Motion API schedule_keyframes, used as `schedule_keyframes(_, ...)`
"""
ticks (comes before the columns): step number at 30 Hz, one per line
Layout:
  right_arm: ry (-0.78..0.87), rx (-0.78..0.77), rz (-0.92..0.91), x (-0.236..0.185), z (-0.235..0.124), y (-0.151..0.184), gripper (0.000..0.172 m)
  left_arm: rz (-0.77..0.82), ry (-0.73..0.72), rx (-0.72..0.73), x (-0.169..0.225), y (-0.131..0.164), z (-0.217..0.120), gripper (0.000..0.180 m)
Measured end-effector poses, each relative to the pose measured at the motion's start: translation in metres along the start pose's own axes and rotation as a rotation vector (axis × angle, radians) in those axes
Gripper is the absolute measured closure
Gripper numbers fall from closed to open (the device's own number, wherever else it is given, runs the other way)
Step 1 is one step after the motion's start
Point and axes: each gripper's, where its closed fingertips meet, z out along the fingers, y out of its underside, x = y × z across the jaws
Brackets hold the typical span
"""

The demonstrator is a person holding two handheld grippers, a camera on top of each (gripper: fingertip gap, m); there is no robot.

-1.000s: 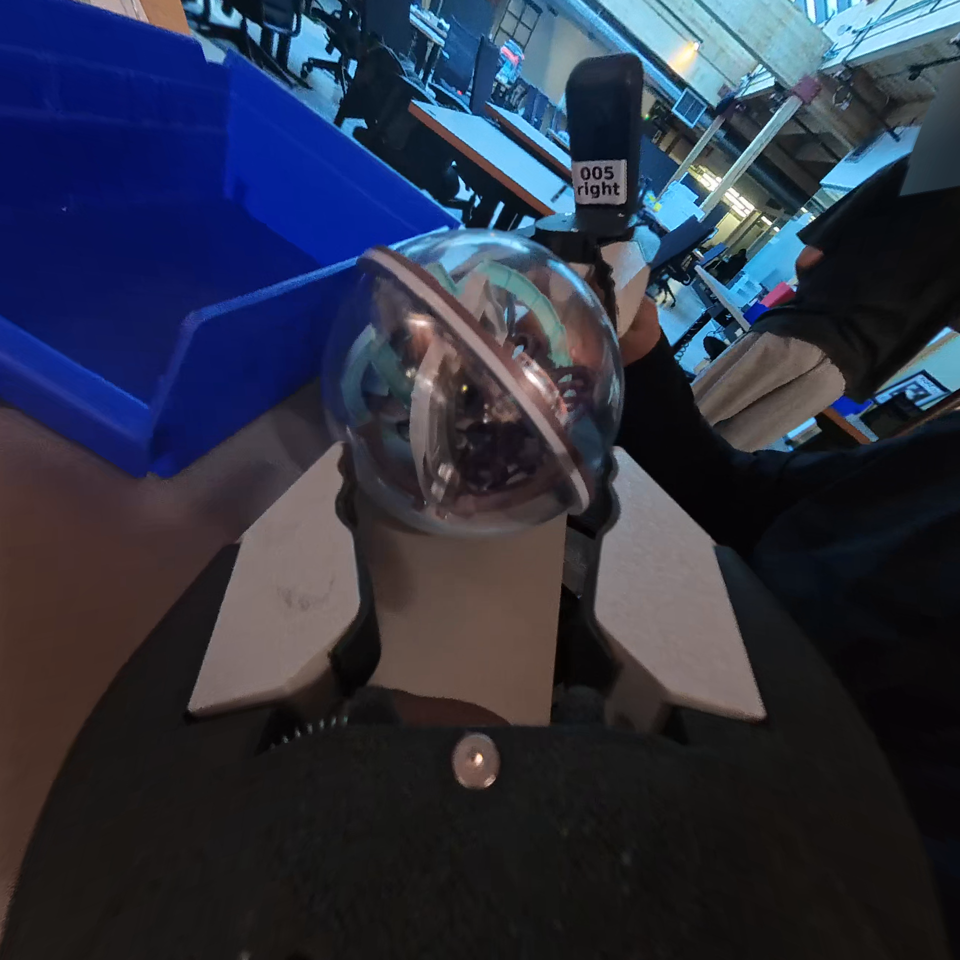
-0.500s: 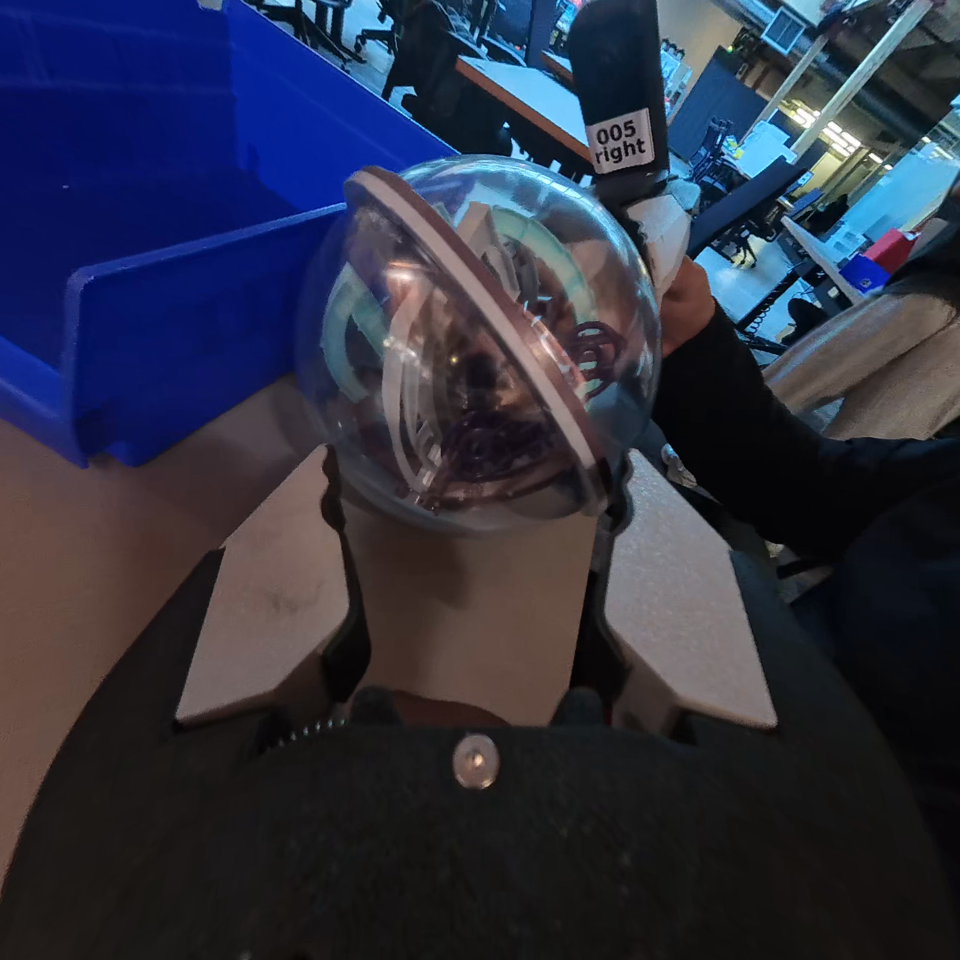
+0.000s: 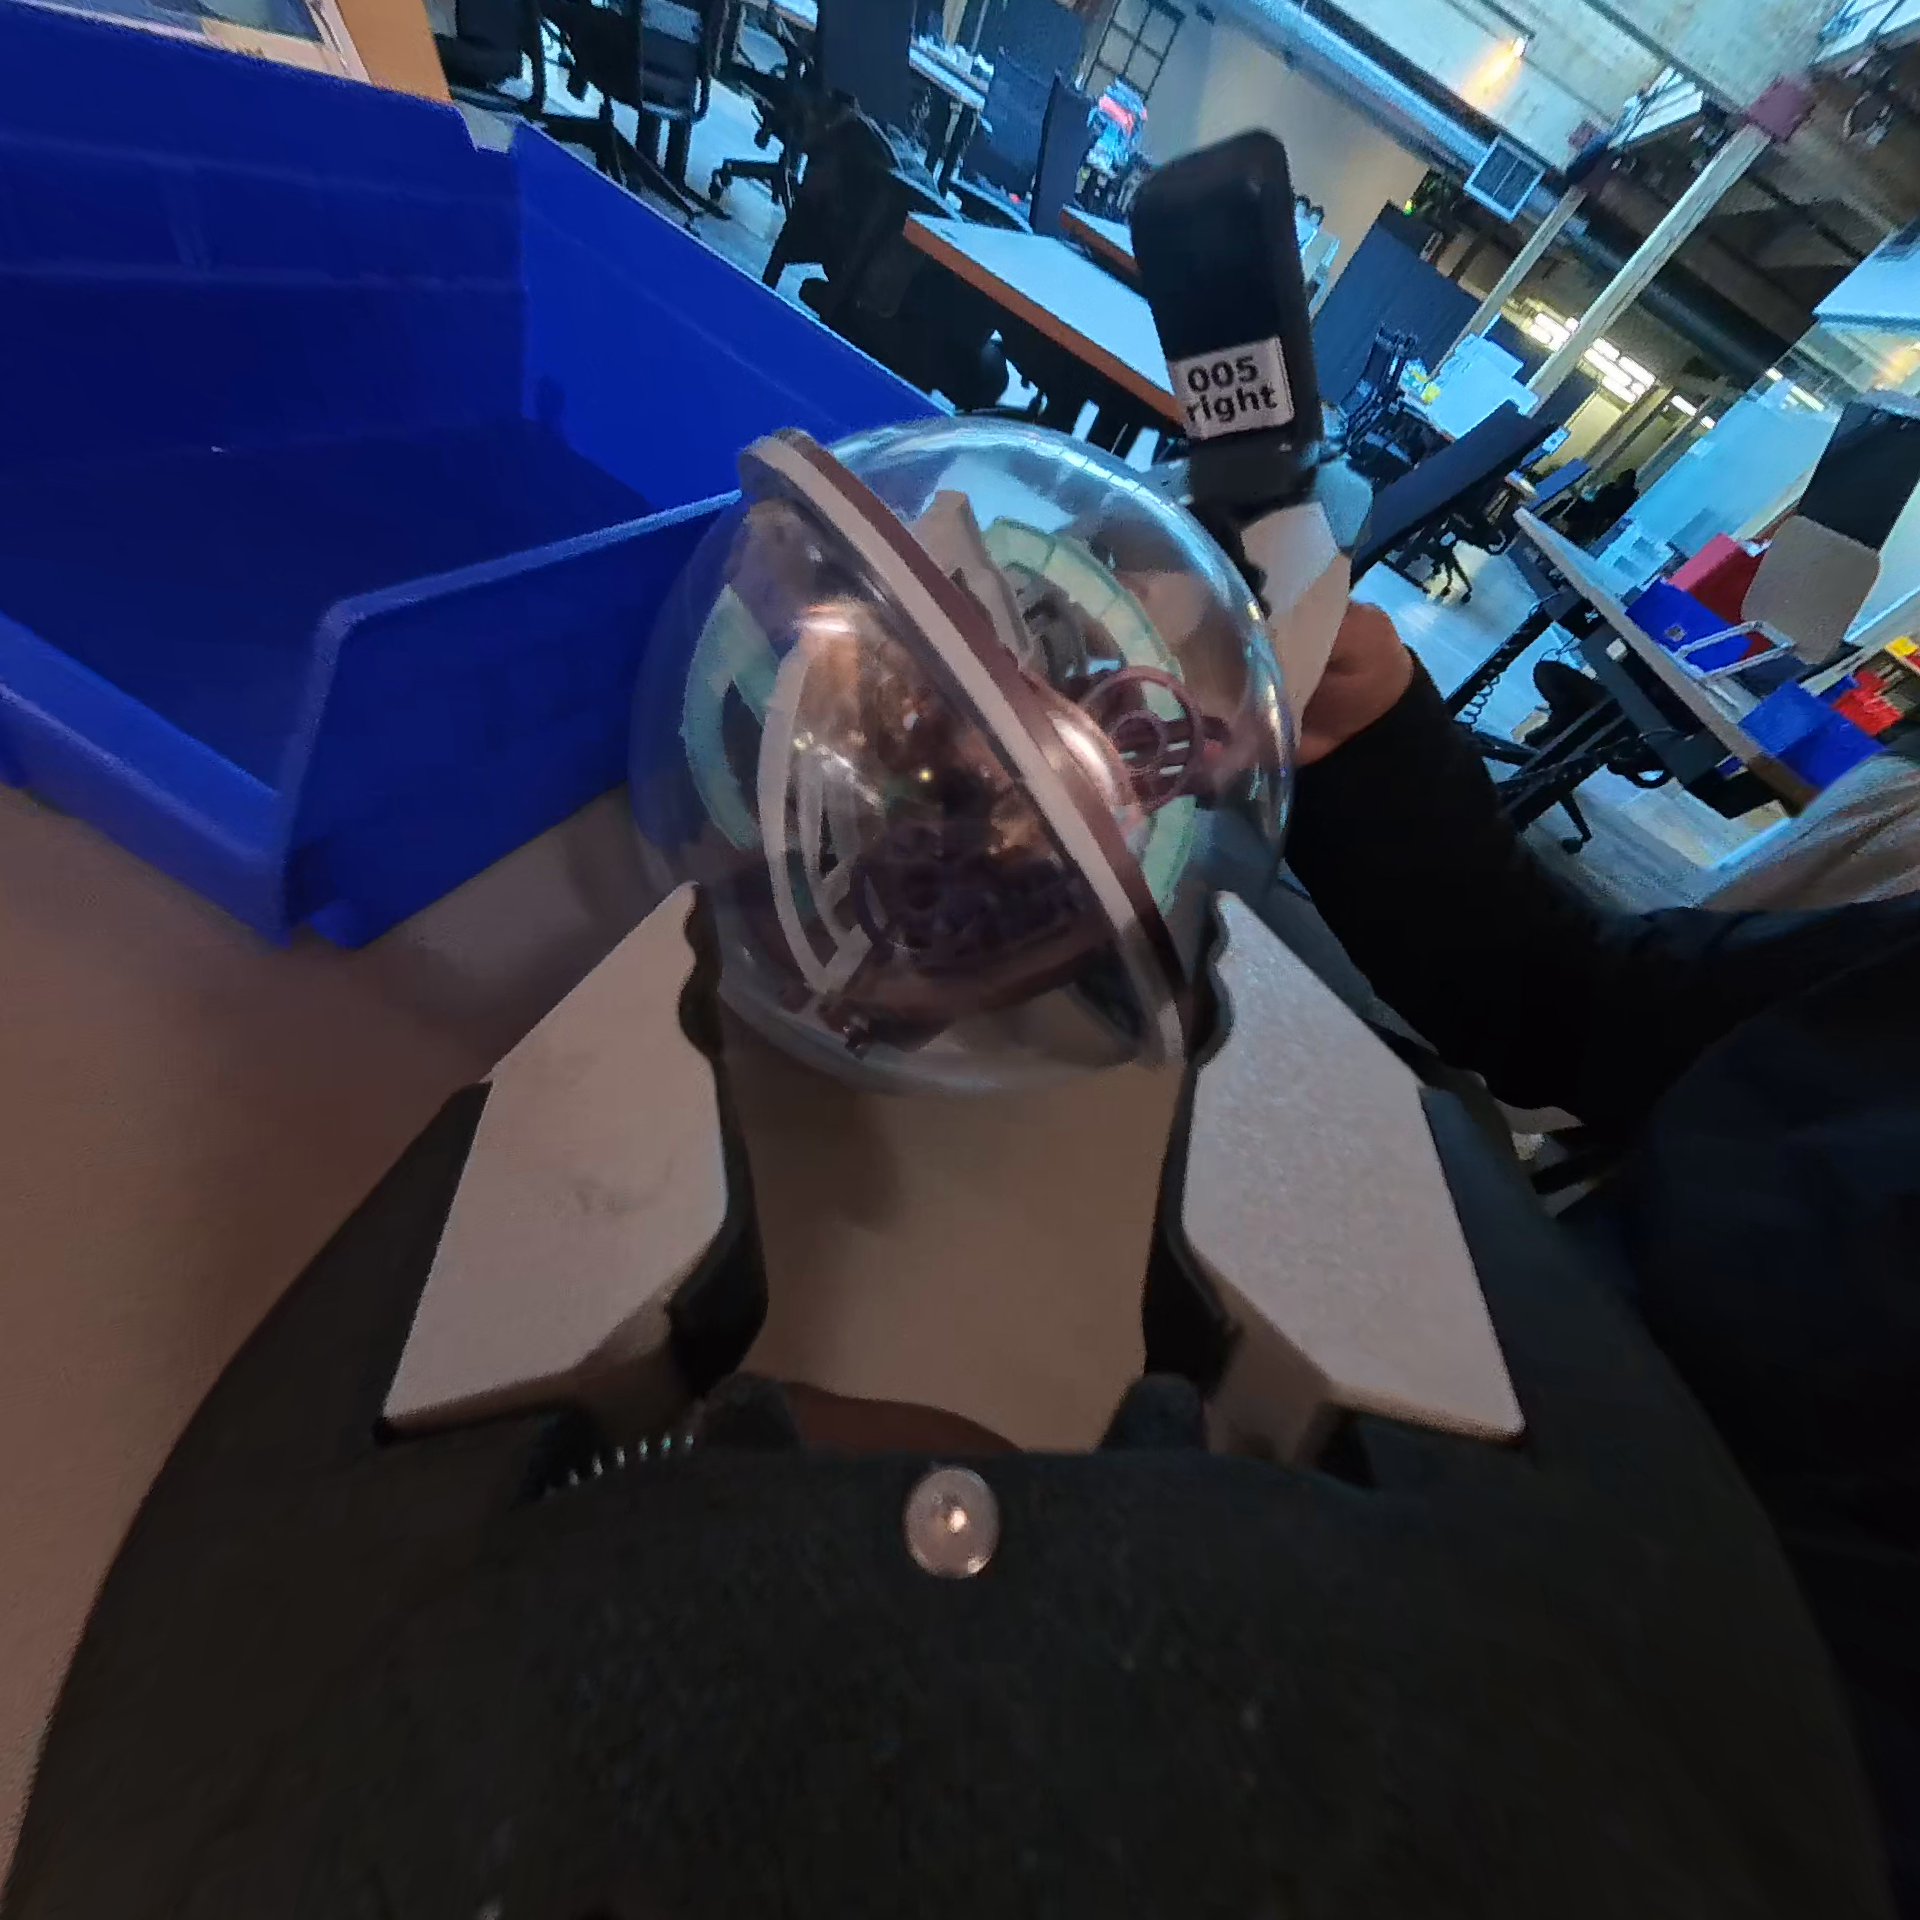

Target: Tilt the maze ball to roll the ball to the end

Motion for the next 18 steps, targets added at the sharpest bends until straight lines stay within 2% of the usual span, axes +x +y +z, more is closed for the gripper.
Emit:
schedule_keyframes(9,-0.008,-0.005,0.004,0.001,-0.001,0.001,0.054,0.017,0.023,-0.013,-0.004,-0.006,-0.004,0.098)
schedule_keyframes(14,-0.077,0.138,0.036,0.006,-0.017,-0.023,0.056,0.029,0.023,-0.021,-0.004,-0.007,-0.004,0.1)
schedule_keyframes(18,-0.08,0.111,0.074,0.018,-0.011,-0.019,0.05,0.024,0.026,-0.017,-0.004,-0.007,-0.003,0.098)
